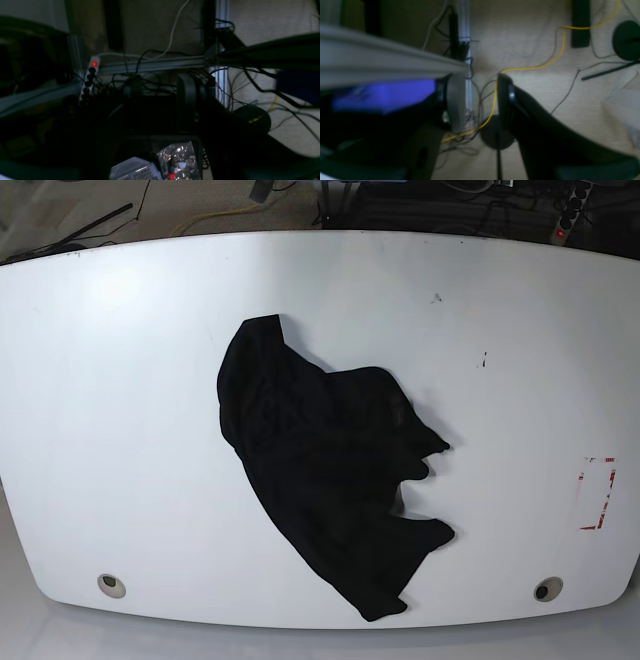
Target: Fold the T-shirt properly
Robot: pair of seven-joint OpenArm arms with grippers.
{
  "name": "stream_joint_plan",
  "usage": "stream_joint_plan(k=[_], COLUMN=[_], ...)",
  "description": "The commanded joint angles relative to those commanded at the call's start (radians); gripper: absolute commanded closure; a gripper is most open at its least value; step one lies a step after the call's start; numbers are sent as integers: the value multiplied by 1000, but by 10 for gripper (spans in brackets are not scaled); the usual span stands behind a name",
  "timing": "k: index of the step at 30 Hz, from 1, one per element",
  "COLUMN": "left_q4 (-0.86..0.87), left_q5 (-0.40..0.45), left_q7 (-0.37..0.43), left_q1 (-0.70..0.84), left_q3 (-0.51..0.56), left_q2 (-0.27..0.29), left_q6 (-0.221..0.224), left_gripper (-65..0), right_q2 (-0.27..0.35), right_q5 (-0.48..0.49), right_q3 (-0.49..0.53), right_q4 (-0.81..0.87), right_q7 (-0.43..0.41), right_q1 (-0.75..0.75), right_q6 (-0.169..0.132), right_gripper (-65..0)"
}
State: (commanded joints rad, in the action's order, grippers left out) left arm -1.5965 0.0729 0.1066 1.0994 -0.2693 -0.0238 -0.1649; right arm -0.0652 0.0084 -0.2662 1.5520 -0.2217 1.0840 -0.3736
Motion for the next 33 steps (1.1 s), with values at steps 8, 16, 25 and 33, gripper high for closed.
stream_joint_plan(k=[8, 16, 25, 33], left_q4=[-173, -324, -376, -373], left_q5=[-272, -311, -318, -307], left_q7=[-2, -2, -2, -17], left_q1=[94, 123, 94, 40], left_q3=[11, -11, -21, -91], left_q2=[-124, -144, -138, -48], left_q6=[0, 6, 6, 8], left_gripper=[-208, -208, -210, -225], right_q2=[2, 2, 57, 98], right_q5=[144, 178, 167, 175], right_q3=[-2, 5, 44, 60], right_q4=[230, 463, 482, 483], right_q7=[2, 25, 141, 436], right_q1=[123, 140, -86, -356], right_q6=[0, 0, 0, -2], right_gripper=[-195, -195, -200, -250])
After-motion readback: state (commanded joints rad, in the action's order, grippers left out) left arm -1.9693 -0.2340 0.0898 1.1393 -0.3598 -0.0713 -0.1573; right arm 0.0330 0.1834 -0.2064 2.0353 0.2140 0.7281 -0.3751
